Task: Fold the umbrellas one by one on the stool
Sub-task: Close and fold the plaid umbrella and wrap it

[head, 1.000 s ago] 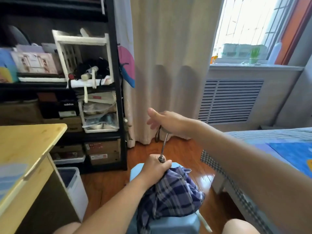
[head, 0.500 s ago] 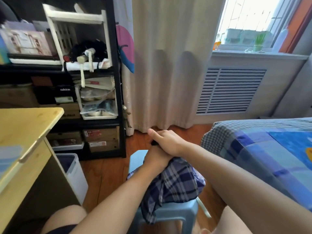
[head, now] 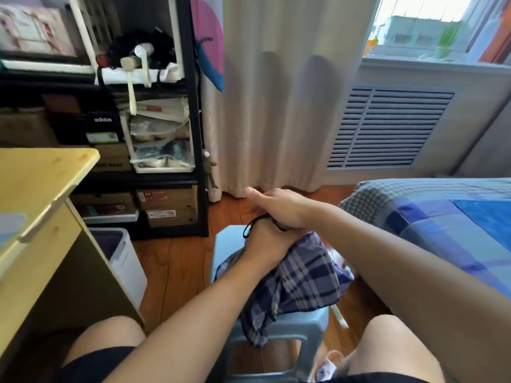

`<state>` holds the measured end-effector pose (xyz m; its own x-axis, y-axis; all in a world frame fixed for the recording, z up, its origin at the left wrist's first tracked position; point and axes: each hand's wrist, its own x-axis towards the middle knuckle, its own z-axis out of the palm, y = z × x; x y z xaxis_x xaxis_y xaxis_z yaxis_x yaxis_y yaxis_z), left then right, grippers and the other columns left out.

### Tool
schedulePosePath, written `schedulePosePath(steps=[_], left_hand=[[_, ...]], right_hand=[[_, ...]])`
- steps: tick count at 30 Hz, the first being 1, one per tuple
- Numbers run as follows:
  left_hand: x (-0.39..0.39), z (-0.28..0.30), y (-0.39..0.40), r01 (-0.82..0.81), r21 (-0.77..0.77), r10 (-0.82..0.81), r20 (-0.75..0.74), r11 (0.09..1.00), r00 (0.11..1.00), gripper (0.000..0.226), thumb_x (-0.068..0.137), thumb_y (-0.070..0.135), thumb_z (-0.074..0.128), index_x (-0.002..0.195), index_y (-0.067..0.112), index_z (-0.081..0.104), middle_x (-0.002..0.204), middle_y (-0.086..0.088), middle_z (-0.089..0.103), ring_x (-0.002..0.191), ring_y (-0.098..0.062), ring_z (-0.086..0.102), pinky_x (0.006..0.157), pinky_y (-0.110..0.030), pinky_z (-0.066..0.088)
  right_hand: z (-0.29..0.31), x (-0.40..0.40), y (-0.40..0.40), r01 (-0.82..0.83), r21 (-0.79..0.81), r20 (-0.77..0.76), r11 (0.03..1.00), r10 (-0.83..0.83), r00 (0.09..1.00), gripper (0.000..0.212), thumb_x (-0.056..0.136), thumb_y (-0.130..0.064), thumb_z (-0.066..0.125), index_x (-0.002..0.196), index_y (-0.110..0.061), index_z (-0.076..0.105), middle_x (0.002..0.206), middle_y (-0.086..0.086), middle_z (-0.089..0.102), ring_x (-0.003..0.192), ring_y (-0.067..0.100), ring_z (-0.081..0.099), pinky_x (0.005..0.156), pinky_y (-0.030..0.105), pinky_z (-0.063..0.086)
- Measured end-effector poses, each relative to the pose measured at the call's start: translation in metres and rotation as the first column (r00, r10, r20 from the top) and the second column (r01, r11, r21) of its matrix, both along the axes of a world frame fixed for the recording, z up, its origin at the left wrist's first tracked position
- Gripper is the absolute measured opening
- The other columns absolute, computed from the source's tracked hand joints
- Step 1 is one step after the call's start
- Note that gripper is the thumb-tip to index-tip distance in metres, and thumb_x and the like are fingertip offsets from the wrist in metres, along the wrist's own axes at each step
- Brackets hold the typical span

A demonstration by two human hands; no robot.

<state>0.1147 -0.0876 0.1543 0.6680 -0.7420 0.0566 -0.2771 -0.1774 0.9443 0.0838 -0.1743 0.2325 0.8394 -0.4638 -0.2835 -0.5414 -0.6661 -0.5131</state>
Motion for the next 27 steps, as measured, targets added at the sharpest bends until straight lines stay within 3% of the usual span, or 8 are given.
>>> schedulePosePath(steps=[2, 5, 11, 14, 18, 21, 24, 27], left_hand=[[-0.003, 0.0, 0.001, 0.039, 0.015, -0.04, 0.045, 0.999, 0.998, 0.042, 0.089, 0.029, 0.079, 0.124, 0.009, 0.068, 0.105, 0.003, 0.071, 0.097, -0.009, 0.066, 0.08, -0.015, 0.048], [-0.008, -0.002, 0.005, 0.064, 0.029, -0.068, 0.139, 0.998, 0.988, 0.031, 0.089, 0.022, 0.077, 0.117, 0.01, 0.069, 0.116, -0.006, 0.071, 0.113, -0.021, 0.064, 0.087, -0.023, 0.045], [-0.008, 0.002, 0.016, 0.105, -0.067, -0.1, 0.073, 0.992, 0.992, 0.011, 0.09, 0.014, 0.076, 0.098, 0.017, 0.07, 0.083, 0.017, 0.067, 0.075, 0.014, 0.063, 0.061, -0.006, 0.042], [-0.002, 0.004, 0.021, 0.126, -0.113, -0.12, 0.062, 0.986, 0.991, 0.013, 0.091, 0.017, 0.076, 0.102, 0.014, 0.07, 0.078, 0.02, 0.063, 0.065, 0.022, 0.057, 0.06, -0.003, 0.04], [0.012, 0.011, 0.018, 0.13, -0.101, -0.121, 0.091, 0.986, 0.988, 0.014, 0.09, 0.011, 0.074, 0.091, 0.023, 0.065, 0.08, 0.016, 0.067, 0.069, 0.019, 0.059, 0.062, -0.01, 0.041], [0.031, 0.023, 0.019, 0.23, 0.041, -0.234, 0.122, 0.972, 0.965, 0.022, 0.084, 0.031, 0.083, 0.101, 0.03, 0.068, 0.097, 0.018, 0.07, 0.09, 0.016, 0.062, 0.08, -0.013, 0.047], [0.067, 0.045, 0.038, 0.152, 0.029, -0.154, 0.213, 0.988, 0.965, 0.074, 0.079, 0.056, 0.079, 0.142, 0.024, 0.056, 0.137, 0.009, 0.058, 0.125, -0.002, 0.055, 0.112, -0.02, 0.04], [0.101, 0.067, 0.075, -0.084, -0.155, 0.1, 0.095, 0.984, 0.991, 0.039, 0.098, 0.044, 0.064, 0.135, 0.036, 0.057, 0.132, 0.015, 0.059, 0.129, -0.004, 0.051, 0.109, -0.028, 0.043]], right_hand=[[-0.006, -0.003, 0.003, -0.009, -0.12, -0.019, 0.993, 0.007, 1.0, 0.08, 0.098, -0.079, 0.02, 0.126, -0.024, 0.071, 0.124, 0.01, 0.066, 0.113, 0.027, 0.061, 0.107, 0.043, 0.045], [-0.012, -0.015, -0.001, 0.044, -0.13, 0.02, 0.991, -0.042, 0.999, 0.082, 0.096, -0.08, 0.023, 0.125, -0.021, 0.072, 0.129, 0.009, 0.066, 0.118, 0.027, 0.059, 0.107, 0.044, 0.044], [-0.011, -0.02, -0.001, 0.079, -0.144, 0.158, 0.986, -0.056, 0.986, 0.073, 0.099, -0.074, 0.026, 0.125, -0.02, 0.067, 0.127, 0.006, 0.065, 0.123, 0.025, 0.057, 0.103, 0.039, 0.043], [0.004, -0.033, -0.007, -0.001, -0.389, -0.018, 0.921, -0.006, 1.0, 0.073, 0.093, -0.082, 0.03, 0.118, -0.022, 0.063, 0.111, 0.002, 0.059, 0.107, 0.026, 0.057, 0.092, 0.041, 0.047], [0.004, -0.04, -0.007, -0.144, -0.475, -0.147, 0.868, 0.083, 0.986, 0.064, 0.094, -0.075, 0.043, 0.101, -0.014, 0.062, 0.097, 0.005, 0.062, 0.091, 0.03, 0.058, 0.079, 0.038, 0.048], [0.01, -0.037, -0.017, -0.062, -0.346, -0.026, 0.936, 0.056, 0.998, 0.05, 0.095, -0.062, 0.057, 0.1, -0.013, 0.064, 0.098, 0.004, 0.066, 0.094, 0.027, 0.063, 0.079, 0.036, 0.048], [0.023, -0.039, -0.044, 0.164, -0.114, 0.207, 0.98, -0.138, 0.968, 0.035, 0.095, -0.046, 0.068, 0.104, -0.013, 0.068, 0.094, 0.005, 0.068, 0.087, 0.024, 0.064, 0.077, 0.035, 0.05], [0.028, -0.048, -0.072, 0.227, 0.405, 0.43, 0.886, -0.403, 0.808, 0.019, 0.098, -0.029, 0.068, 0.092, -0.011, 0.063, 0.071, 0.005, 0.06, 0.057, 0.018, 0.056, 0.055, 0.029, 0.043]])
